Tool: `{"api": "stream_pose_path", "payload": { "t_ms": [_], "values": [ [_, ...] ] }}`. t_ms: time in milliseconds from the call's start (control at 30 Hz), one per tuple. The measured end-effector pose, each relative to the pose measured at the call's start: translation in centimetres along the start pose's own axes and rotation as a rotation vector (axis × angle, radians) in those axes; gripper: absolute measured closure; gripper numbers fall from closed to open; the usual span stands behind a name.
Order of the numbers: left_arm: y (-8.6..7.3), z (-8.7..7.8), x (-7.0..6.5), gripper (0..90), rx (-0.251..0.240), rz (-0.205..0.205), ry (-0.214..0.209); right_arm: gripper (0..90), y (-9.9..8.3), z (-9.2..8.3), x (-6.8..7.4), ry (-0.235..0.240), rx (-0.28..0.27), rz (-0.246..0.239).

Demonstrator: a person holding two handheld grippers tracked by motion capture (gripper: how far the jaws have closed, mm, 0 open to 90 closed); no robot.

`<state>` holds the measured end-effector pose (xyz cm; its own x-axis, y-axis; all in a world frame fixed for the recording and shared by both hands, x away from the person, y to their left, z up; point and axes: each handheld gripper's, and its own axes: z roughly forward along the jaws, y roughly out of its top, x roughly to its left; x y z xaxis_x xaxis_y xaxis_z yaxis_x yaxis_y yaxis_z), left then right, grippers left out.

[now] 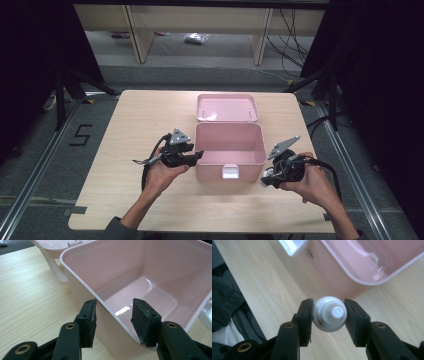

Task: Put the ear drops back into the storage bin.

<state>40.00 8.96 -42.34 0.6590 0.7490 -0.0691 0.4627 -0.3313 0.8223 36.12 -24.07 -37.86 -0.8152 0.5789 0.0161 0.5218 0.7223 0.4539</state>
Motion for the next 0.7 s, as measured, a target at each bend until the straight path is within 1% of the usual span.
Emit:
{"api": "stream_pose_path", "payload": {
  "t_ms": [100, 133, 167, 200, 267, 300, 333, 367, 400, 433, 467, 533, 567, 633, 700],
  "values": [
    [0.0, 0.0, 0.0, 54.2, 0.0, 0.0, 0.0, 60.4, 0.4, -0.6, 0.1, 0.01, 0.0, -0.008],
    [0.0, 0.0, 0.0, 54.2, 0.0, 0.0, 0.0, 60.4, 0.5, -0.8, 0.1, 0.007, 0.002, -0.008],
    [0.0, 0.0, 0.0, 54.2, 0.0, 0.0, 0.0, 60.4, 0.6, -0.9, 0.2, 0.016, 0.009, 0.008],
    [0.0, 0.0, 0.0, 54.2, 0.0, 0.0, -0.001, 60.4, 0.7, -1.1, 0.1, 0.006, 0.009, -0.002],
    [0.0, 0.0, 0.1, 54.1, -0.001, 0.001, -0.003, 60.4, 1.0, -1.3, 0.0, 0.025, -0.001, -0.002],
    [0.0, 0.0, 0.1, 54.1, 0.0, 0.002, -0.004, 60.4, 1.2, -1.4, -0.2, 0.023, -0.01, -0.031],
    [0.0, 0.0, 0.1, 54.1, 0.0, 0.002, -0.005, 60.4, 1.4, -1.6, -0.2, 0.025, -0.007, -0.033],
    [0.0, 0.0, 0.1, 54.1, 0.001, 0.001, -0.004, 60.4, 1.6, -1.9, -0.1, 0.023, -0.003, -0.017],
    [0.0, 0.0, 0.1, 54.1, 0.001, 0.003, -0.003, 60.4, 1.8, -2.1, -0.2, 0.019, -0.009, -0.031],
    [0.0, 0.1, 0.1, 54.1, 0.002, 0.003, -0.003, 60.4, 2.0, -2.4, -0.1, 0.019, 0.001, -0.014],
    [0.0, 0.1, 0.1, 54.1, 0.002, 0.003, -0.004, 60.4, 2.2, -2.5, -0.2, 0.025, -0.014, -0.038],
    [0.0, 0.1, 0.1, 54.0, 0.002, 0.002, -0.005, 60.4, 2.6, -3.0, -0.1, 0.025, -0.019, -0.039],
    [0.0, 0.1, 0.1, 54.0, 0.003, 0.005, -0.005, 60.4, 2.8, -3.1, -0.2, 0.028, -0.024, -0.047],
    [0.0, 0.1, 0.1, 54.0, 0.002, 0.003, -0.007, 60.4, 3.2, -3.5, -0.2, 0.023, -0.021, -0.049],
    [0.0, 0.0, 0.1, 54.1, 0.002, 0.005, -0.006, 60.4, 3.6, -3.6, -0.2, 0.025, -0.02, -0.044]
  ]
}}
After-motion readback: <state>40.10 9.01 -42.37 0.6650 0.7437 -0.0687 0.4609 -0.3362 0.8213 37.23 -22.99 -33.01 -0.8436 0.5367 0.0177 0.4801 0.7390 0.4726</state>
